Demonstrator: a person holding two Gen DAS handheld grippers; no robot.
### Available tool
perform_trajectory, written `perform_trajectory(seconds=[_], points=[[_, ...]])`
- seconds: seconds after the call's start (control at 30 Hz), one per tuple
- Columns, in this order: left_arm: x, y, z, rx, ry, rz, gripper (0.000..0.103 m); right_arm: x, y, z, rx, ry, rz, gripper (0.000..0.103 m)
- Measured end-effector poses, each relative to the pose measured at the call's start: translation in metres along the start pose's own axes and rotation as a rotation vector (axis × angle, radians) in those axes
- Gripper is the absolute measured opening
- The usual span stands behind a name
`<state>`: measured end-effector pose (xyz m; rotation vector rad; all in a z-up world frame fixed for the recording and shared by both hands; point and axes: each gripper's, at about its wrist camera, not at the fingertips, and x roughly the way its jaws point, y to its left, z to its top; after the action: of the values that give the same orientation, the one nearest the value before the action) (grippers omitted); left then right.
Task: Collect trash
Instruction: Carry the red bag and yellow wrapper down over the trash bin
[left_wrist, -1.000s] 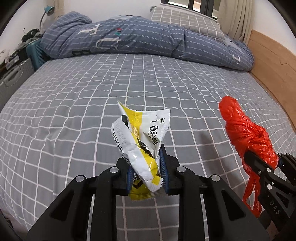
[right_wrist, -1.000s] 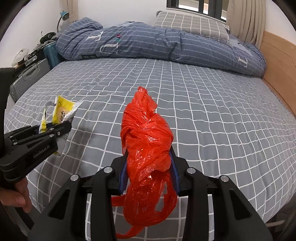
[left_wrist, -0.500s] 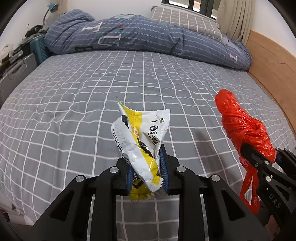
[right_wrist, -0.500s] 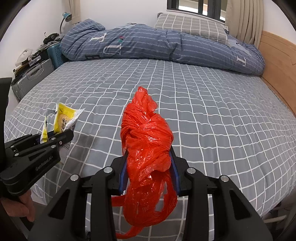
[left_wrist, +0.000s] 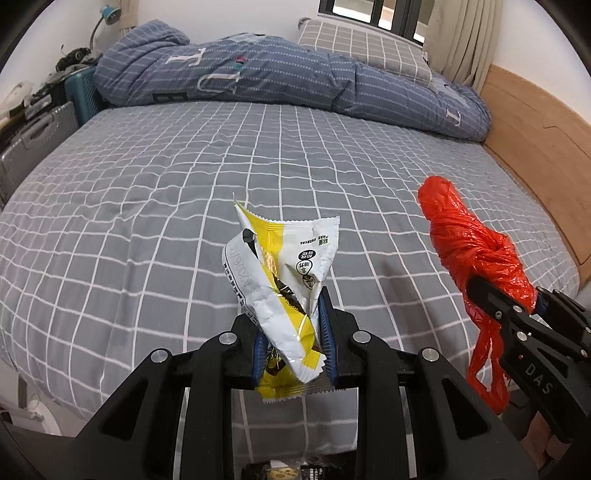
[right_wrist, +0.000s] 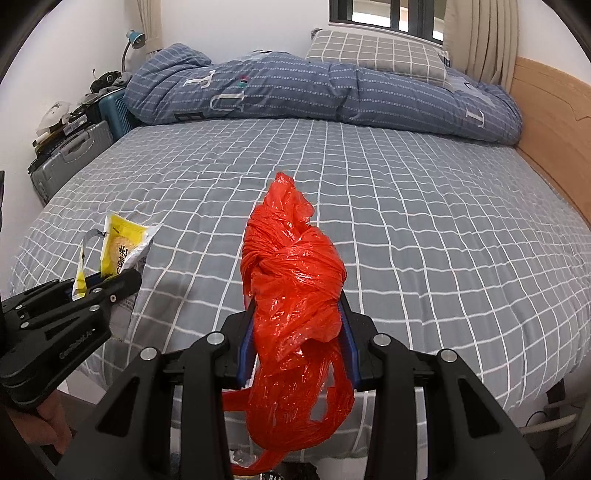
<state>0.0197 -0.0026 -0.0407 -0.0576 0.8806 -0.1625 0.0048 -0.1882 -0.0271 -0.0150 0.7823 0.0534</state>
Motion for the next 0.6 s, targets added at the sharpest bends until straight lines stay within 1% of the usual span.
perform_trajectory(seconds=[0.3, 0.6], points=[[-0.017, -0.004, -0.02, 0.006, 0.005, -0.002, 0.024, -0.017, 0.006, -0.016, 0.0, -0.002, 0.008, 0.036], [-0.029, -0.009, -0.044, 0.014, 0.028, -0.008, 0.024, -0.032, 0.015, -0.036, -0.009, 0.008, 0.013, 0.036]])
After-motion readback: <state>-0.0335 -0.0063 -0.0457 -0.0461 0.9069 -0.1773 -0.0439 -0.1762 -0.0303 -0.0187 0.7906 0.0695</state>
